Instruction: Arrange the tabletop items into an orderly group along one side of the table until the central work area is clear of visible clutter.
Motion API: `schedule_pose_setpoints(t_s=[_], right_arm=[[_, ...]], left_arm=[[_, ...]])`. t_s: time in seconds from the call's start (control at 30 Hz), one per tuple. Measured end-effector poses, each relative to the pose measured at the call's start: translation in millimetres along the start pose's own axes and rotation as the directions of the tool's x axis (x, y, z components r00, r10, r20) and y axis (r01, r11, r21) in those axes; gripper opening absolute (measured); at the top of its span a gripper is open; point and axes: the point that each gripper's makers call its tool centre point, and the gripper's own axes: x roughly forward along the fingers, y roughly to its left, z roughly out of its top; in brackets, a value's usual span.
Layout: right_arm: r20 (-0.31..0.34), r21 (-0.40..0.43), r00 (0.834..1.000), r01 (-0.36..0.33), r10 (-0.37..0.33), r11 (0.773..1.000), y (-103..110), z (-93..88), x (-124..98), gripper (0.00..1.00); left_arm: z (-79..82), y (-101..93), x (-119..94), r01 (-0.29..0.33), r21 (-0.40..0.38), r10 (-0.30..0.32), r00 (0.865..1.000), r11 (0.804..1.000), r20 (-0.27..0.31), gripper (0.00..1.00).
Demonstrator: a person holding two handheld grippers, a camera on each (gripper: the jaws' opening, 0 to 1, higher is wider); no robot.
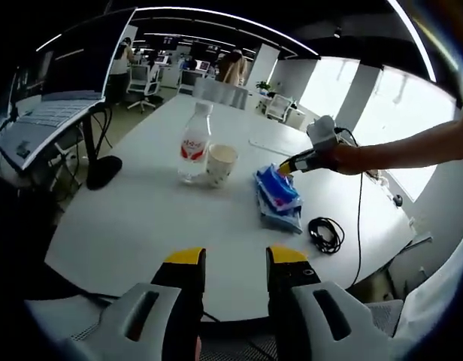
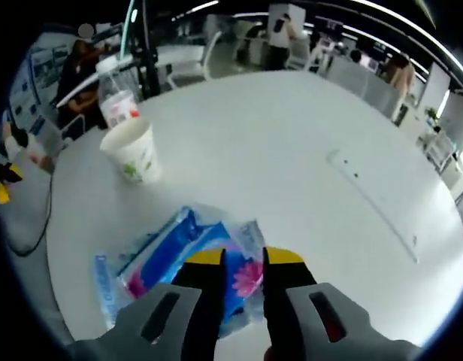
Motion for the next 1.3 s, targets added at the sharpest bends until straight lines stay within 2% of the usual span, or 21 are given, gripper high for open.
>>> schedule_pose_setpoints(t_s=[0.1, 0.27, 0.43, 0.53, 0.7, 0.8, 0.87, 1.13, 1.27, 1.3], right_arm=[[-0.030, -0.073, 0.999, -0.036, 0.034, 0.997, 4, 1.0, 2, 0.14], [-0.068, -0.142, 0.994, -0.096, 0.087, 0.985, 12, 1.8, 7, 0.17], [-0.073, -0.161, 0.993, -0.108, 0.097, 0.981, 14, 1.9, 10, 0.05], [-0.075, -0.167, 0.993, -0.105, 0.093, 0.980, 16, 0.0, 9, 0.02], [-0.066, -0.147, 0.993, -0.107, 0.098, 0.983, 19, -6.2, 4, 0.00], [-0.053, -0.088, 0.994, -0.101, 0.097, 0.991, 19, -12.5, -1, 0.00], [-0.030, -0.057, 0.996, -0.090, 0.088, 0.994, 18, -14.2, -5, 0.00], [-0.023, -0.022, 0.997, -0.070, 0.070, 0.997, 22, -33.4, -20, 0.00], [-0.010, 0.037, 0.999, -0.047, 0.047, 0.998, 24, -41.3, -28, 0.00], [0.007, 0.081, 0.999, -0.037, 0.036, 0.996, 26, -42.0, -31, 0.00]], left_arm=[[-2.2, 1.6, -2, -0.008, -0.010, 0.008, 1.000, 1.000, 0.000, 0.30], [-3.0, 3.4, -5, -0.022, -0.016, 0.022, 1.000, 1.000, 0.007, 0.30], [-5.0, 6.7, -9, -0.039, -0.025, 0.039, 0.999, 0.999, 0.011, 0.30], [-7.2, 7.7, -9, -0.043, -0.030, 0.043, 0.999, 0.999, 0.010, 0.30], [-8.3, 5.0, -4, -0.034, -0.032, 0.035, 0.999, 0.999, 0.002, 0.30], [-6.2, 1.8, 1, -0.020, -0.038, 0.020, 1.000, 0.999, 0.001, 0.30], [-6.5, -1.4, 7, -0.006, -0.043, 0.006, 1.000, 0.999, -0.006, 0.30], [-0.1, -18.9, 36, 0.049, -0.036, -0.051, 0.998, 0.998, -0.034, 0.30], [1.6, -29.5, 55, 0.078, -0.050, -0.080, 0.995, 0.996, -0.052, 0.29], [1.8, -31.6, 59, 0.083, -0.052, -0.086, 0.995, 0.995, -0.057, 0.29]])
